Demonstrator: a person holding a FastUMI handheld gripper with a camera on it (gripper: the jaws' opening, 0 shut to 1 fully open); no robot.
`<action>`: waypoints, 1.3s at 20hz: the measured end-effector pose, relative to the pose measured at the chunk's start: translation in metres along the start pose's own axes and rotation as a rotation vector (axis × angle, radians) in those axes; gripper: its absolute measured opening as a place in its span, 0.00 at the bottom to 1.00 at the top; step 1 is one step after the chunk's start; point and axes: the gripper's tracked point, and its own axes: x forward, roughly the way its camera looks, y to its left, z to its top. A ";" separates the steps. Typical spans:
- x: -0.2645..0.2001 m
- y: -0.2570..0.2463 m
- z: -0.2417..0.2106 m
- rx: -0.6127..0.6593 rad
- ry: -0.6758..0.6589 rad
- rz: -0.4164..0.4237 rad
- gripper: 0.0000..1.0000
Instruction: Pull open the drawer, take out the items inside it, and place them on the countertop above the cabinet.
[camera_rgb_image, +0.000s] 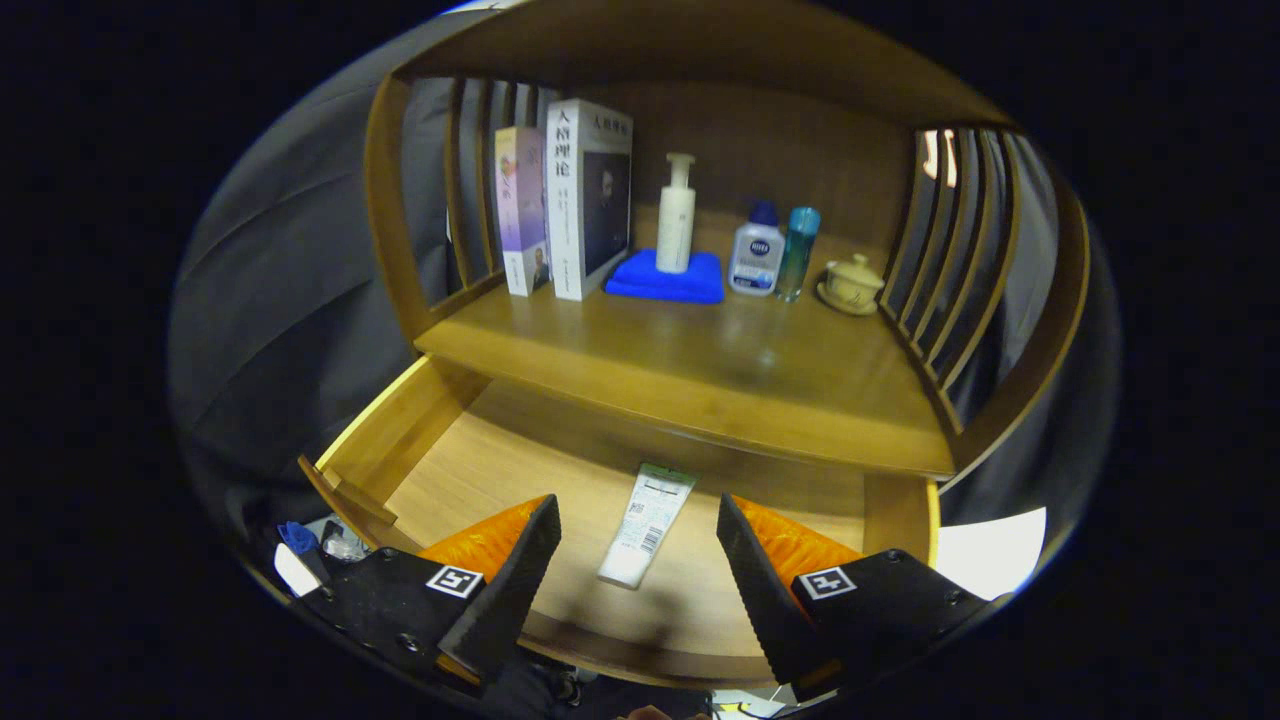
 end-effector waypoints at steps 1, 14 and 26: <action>0.009 -0.004 -0.004 0.004 0.029 -0.002 0.99; 0.080 0.001 -0.049 0.009 0.308 0.019 0.98; 0.100 0.006 -0.092 0.013 0.516 0.012 0.82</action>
